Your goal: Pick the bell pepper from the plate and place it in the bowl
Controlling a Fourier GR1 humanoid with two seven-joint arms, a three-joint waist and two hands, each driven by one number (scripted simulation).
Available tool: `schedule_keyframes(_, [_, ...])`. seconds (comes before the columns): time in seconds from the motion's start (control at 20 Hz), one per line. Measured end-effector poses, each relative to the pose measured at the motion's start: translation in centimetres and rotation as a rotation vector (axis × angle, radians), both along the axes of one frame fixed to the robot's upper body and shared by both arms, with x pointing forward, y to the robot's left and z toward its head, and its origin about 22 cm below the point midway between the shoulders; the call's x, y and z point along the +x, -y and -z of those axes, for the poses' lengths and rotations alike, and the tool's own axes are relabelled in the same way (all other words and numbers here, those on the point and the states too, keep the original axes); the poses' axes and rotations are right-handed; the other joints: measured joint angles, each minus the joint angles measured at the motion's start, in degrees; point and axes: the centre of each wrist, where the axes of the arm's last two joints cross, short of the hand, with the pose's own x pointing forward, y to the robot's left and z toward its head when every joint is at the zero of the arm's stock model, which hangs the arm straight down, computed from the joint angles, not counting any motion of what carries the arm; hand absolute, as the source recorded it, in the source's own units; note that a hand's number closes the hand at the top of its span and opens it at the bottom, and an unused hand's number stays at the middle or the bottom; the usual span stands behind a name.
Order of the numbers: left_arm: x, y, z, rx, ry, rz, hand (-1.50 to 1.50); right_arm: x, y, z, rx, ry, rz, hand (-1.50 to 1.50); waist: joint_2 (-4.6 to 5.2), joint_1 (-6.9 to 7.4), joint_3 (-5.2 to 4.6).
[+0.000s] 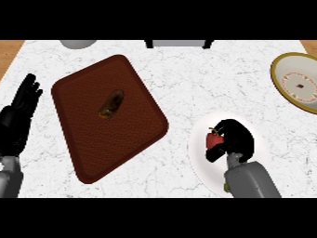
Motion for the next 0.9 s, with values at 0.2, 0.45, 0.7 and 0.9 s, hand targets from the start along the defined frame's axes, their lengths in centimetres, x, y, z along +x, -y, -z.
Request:
schedule_keyframes(0.2, [0.2, -0.3, -0.3, -0.003, -0.002, -0.001, 0.00, 0.9, 0.0, 0.3, -0.013, 0.019, -0.005, 1.50, -0.09, -0.11, -0.13])
schedule_keyframes(0.45, [0.2, 0.0, 0.0, -0.001, 0.001, 0.000, 0.00, 0.5, 0.8, 0.2, -0.080, 0.084, 0.002, 1.50, 0.07, -0.05, 0.12])
schedule_keyframes(0.7, [0.2, 0.3, 0.1, -0.004, -0.003, 0.005, 0.00, 0.2, 3.1, -0.5, -0.146, 0.125, -0.435, 1.50, 0.24, 0.53, 0.28])
schedule_keyframes(0.9, [0.1, -0.1, 0.1, -0.003, -0.002, -0.004, 0.00, -0.4, 7.2, -1.5, -0.175, 0.168, -0.762, 1.50, 0.17, 0.08, 0.36])
